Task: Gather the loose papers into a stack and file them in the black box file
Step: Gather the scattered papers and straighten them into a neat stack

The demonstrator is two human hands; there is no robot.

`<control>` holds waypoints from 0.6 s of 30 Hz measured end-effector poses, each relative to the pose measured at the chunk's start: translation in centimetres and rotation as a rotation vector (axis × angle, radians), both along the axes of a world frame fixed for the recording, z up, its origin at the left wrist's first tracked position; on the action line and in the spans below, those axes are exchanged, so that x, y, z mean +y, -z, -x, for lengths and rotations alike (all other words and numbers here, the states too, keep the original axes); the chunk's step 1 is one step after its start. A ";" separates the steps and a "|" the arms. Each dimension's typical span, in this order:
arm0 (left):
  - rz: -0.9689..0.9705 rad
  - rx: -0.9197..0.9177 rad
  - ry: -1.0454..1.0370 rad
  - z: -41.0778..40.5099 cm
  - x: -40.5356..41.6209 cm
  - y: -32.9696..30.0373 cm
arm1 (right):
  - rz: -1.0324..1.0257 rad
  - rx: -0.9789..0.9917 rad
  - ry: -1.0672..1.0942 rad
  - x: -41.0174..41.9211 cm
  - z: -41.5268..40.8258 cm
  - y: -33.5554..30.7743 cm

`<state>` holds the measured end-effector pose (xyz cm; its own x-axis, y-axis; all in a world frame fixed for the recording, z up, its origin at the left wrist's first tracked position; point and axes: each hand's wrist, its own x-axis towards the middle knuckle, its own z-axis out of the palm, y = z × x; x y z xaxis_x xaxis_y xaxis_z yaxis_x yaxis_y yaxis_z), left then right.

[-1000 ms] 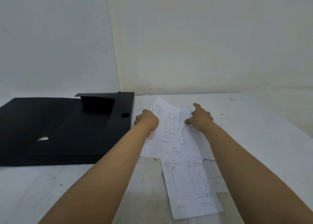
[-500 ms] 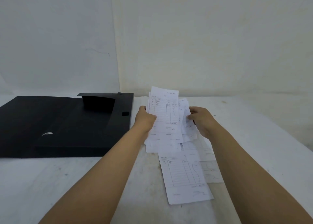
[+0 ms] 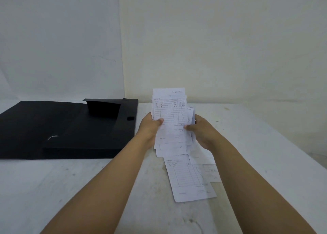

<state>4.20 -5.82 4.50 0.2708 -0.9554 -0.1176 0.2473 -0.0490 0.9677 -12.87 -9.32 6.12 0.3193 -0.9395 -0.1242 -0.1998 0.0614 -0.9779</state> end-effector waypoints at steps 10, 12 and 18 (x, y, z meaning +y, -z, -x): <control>0.077 -0.204 0.055 -0.6 0.8 -0.6 | 0.053 -0.060 -0.018 1.2 -0.2 0.1; 0.091 -0.176 0.043 -0.8 0.9 -0.7 | 0.077 -0.082 0.021 1.0 0.2 0.1; 0.030 -0.483 -0.019 0.1 1.4 0.2 | 0.158 -0.024 0.144 1.6 -0.9 1.7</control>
